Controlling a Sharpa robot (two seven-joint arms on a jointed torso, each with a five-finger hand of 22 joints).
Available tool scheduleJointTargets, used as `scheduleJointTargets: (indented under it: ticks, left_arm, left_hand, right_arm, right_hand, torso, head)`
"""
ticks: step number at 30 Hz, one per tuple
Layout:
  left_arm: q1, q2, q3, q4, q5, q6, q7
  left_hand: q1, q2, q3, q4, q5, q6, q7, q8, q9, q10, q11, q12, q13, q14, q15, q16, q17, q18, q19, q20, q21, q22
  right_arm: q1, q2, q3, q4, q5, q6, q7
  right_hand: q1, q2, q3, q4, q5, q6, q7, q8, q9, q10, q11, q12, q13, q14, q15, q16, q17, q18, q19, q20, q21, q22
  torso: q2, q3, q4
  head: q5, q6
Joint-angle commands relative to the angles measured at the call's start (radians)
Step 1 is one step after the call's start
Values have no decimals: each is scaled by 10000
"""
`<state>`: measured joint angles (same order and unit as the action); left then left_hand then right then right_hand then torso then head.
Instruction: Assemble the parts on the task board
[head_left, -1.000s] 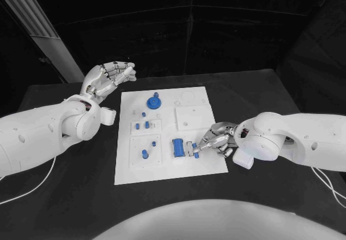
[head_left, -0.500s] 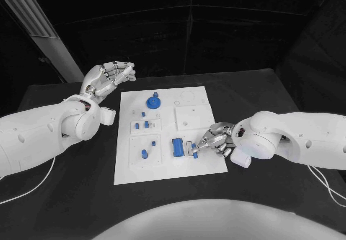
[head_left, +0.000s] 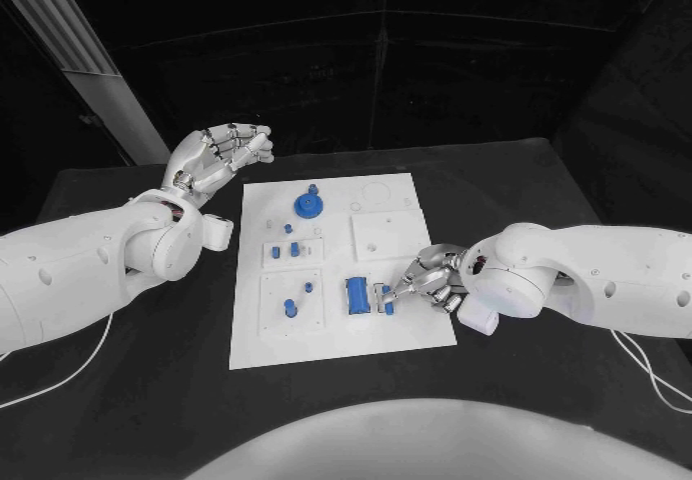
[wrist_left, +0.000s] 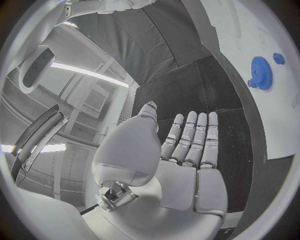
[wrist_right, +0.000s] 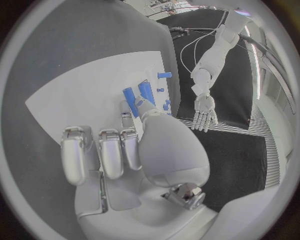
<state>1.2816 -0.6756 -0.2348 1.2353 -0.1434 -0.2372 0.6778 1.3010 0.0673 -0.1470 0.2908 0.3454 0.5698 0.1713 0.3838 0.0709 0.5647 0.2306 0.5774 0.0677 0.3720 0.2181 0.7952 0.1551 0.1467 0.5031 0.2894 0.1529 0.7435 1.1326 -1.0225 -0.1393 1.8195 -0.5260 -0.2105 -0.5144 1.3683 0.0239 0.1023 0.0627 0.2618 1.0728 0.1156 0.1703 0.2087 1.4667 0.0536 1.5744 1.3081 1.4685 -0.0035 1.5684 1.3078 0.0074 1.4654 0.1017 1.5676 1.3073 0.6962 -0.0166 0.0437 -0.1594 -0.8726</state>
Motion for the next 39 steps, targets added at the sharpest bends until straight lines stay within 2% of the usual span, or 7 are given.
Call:
scheduleJointTargets:
  ticks: [1, 5, 13, 22, 25, 31, 39]
  left_arm:
    - [13, 5, 6, 11, 24, 105, 1175]
    - [12, 7, 6, 13, 24, 106, 1174]
    - [12, 3, 6, 17, 24, 107, 1173]
    - [12, 1, 6, 22, 24, 110, 1173]
    - [12, -1, 6, 24, 24, 110, 1171]
    - [12, -1, 6, 23, 24, 107, 1172]
    - [12, 8, 6, 15, 24, 113, 1170]
  left_hand:
    - [6, 81, -64, 12, 62, -63, 994, 36, -14, -41, 17, 33, -10, -64, 19, 38, -8, -197, 19, -6, -63, -13]
    - [6, 81, -64, 12, 62, -63, 994, 36, -14, -41, 17, 33, -10, -64, 19, 38, -8, -197, 19, -6, -63, -13]
    - [6, 81, -64, 12, 62, -63, 994, 36, -14, -41, 17, 33, -10, -64, 19, 38, -8, -197, 19, -6, -63, -13]
    - [6, 81, -64, 12, 62, -63, 994, 36, -14, -41, 17, 33, -10, -64, 19, 38, -8, -197, 19, -6, -63, -13]
    - [6, 81, -64, 12, 62, -63, 994, 36, -14, -41, 17, 33, -10, -64, 19, 38, -8, -197, 19, -6, -63, -13]
    - [6, 81, -64, 12, 62, -63, 994, 36, -14, -41, 17, 33, -10, -64, 19, 38, -8, -197, 19, -6, -63, -13]
    - [6, 81, -64, 12, 62, -63, 994, 36, -14, -41, 17, 33, -10, -64, 19, 38, -8, -197, 19, -6, -63, -13]
  right_arm:
    - [10, 33, 1, 2, -260, -200, -84]
    - [10, 70, 1, -14, -343, -239, -106]
    - [10, 148, 2, -28, -550, -174, -133]
    - [10, 225, 2, -38, -848, -120, -201]
    - [10, 236, 2, -37, -965, -115, -224]
    - [10, 275, 2, -28, -1094, -90, -251]
    - [11, 293, 3, -1, -1312, -63, -315]
  right_hand:
    - [-136, 5, -6, 83, -148, 70, -1, -50, -26, 1041, -21, -36, 2627, 1023, 9, 24, 2630, -74, 1054, 42, 32, 2635]
    - [-224, -35, -72, 136, -360, 108, -2, -96, -54, 1041, -24, -36, 2627, 1023, 0, 24, 2630, -74, 1054, 34, 32, 2635]
    - [-245, -86, -113, 139, -432, 124, -6, -119, -68, 1041, -26, -36, 2627, 1023, -4, 24, 2630, -74, 1054, 30, 32, 2635]
    - [-330, -272, -267, 154, -611, 172, 4, -174, -102, 1041, -20, -36, 2627, 1023, -13, 24, 2630, -74, 1054, 20, 32, 2635]
    - [-445, -356, -376, 219, -723, 204, 9, -198, -117, 1041, -15, -36, 2627, 1023, -11, 24, 2630, -74, 1054, 19, 32, 2635]
    - [-756, -537, -669, 451, -1306, 278, 21, -246, -143, 1041, -7, -36, 2627, 1023, -7, 24, 2630, -74, 1054, 20, 32, 2635]
    - [-1032, -690, -1050, 771, -1595, 433, -3, -219, -112, 1041, -23, -36, 2627, 1023, -16, 24, 2630, -74, 1054, 18, 32, 2635]
  torso:
    - [3, 2, -3]
    - [-1, 0, 2]
    - [-5, 0, -1]
    - [2, -1, 4]
    - [2, 1, -2]
    - [6, 1, -7]
    - [-1, -2, -6]
  head:
    - [6, 0]
    - [4, 0]
    - [21, 0]
    - [29, 0]
    - [38, 0]
    - [43, 0]
    - [46, 0]
